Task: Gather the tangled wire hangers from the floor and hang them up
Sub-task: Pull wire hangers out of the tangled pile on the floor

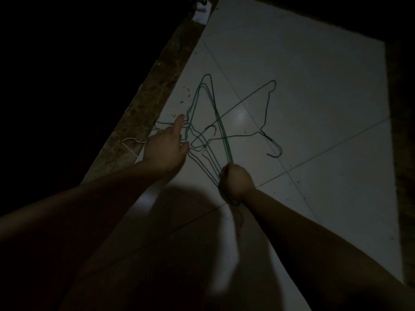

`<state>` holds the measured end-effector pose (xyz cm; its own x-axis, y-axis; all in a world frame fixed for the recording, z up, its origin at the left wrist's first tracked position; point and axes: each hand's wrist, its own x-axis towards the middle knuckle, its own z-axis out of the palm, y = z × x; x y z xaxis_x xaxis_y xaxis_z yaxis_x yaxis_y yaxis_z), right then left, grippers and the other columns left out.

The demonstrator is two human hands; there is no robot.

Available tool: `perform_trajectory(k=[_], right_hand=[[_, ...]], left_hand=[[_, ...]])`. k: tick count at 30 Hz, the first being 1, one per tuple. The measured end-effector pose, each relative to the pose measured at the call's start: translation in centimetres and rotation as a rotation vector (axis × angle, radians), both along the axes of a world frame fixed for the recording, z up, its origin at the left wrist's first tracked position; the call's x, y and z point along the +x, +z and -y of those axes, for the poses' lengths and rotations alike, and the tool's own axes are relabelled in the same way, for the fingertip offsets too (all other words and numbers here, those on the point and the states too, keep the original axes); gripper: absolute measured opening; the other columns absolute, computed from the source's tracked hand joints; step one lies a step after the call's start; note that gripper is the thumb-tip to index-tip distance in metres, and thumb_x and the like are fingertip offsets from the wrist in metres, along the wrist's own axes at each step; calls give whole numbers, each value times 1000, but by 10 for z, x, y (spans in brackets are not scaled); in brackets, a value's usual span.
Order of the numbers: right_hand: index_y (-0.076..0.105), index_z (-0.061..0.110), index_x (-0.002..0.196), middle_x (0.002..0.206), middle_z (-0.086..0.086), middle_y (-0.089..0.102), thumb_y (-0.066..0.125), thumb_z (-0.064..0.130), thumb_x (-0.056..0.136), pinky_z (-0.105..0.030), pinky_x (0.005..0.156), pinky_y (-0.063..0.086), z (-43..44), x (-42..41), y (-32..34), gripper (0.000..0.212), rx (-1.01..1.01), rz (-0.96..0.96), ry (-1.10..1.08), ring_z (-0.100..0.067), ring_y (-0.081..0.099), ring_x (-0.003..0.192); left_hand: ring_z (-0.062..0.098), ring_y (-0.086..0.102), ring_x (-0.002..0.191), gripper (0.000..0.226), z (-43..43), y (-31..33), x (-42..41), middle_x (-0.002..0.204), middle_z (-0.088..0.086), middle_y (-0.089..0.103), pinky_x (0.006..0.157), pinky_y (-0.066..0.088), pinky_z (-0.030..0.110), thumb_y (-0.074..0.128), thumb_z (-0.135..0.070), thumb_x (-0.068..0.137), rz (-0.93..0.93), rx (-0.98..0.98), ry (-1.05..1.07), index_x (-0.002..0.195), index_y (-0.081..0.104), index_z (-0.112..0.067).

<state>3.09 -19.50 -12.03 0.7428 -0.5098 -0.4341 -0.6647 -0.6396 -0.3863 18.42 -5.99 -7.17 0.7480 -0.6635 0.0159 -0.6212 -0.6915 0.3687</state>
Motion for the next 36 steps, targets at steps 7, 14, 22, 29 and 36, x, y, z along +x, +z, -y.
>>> perform_trajectory(k=[7, 14, 22, 29, 36], right_hand=[[42, 11, 76, 83, -8, 51, 52, 8, 93, -21, 55, 28, -3, -20, 24, 20, 187, 176, -59, -20, 49, 77], [41, 18, 74, 73, 7, 45, 47, 5, 93, -10, 53, 32, -16, -14, 39, 24, 245, 273, -106, -11, 44, 68], [42, 15, 78, 74, 5, 47, 42, 2, 95, -24, 60, 27, -28, -6, 50, 21, 330, 382, -171, -19, 48, 77], [44, 10, 88, 73, 8, 45, 40, 8, 98, -25, 59, 28, -41, -4, 63, 11, 354, 412, -107, -14, 45, 71], [46, 11, 89, 72, 6, 47, 42, 11, 98, -26, 56, 28, -31, -2, 62, 11, 339, 421, -135, -15, 46, 71]], left_hand=[[32, 58, 105, 43, 4, -8, -1, 117, 15, 61, 85, 46, 38, 49, -29, 93, -50, -46, -54, 131, 44, -10], [30, 59, 97, 32, 18, 6, -8, 110, 16, 61, 80, 47, 37, 48, -26, 95, -47, -160, -80, 118, 55, -5], [33, 60, 93, 45, 23, 25, -4, 104, 17, 63, 79, 47, 39, 34, -37, 92, -59, -172, -31, 108, 61, -5], [16, 59, 83, 32, 38, 31, -19, 109, 14, 58, 61, 45, 13, 45, -23, 98, -728, -346, 194, 124, 53, -6], [17, 47, 58, 27, 41, 34, -20, 70, 11, 51, 50, 40, 25, 47, -1, 94, -1000, -514, 270, 69, 49, -10]])
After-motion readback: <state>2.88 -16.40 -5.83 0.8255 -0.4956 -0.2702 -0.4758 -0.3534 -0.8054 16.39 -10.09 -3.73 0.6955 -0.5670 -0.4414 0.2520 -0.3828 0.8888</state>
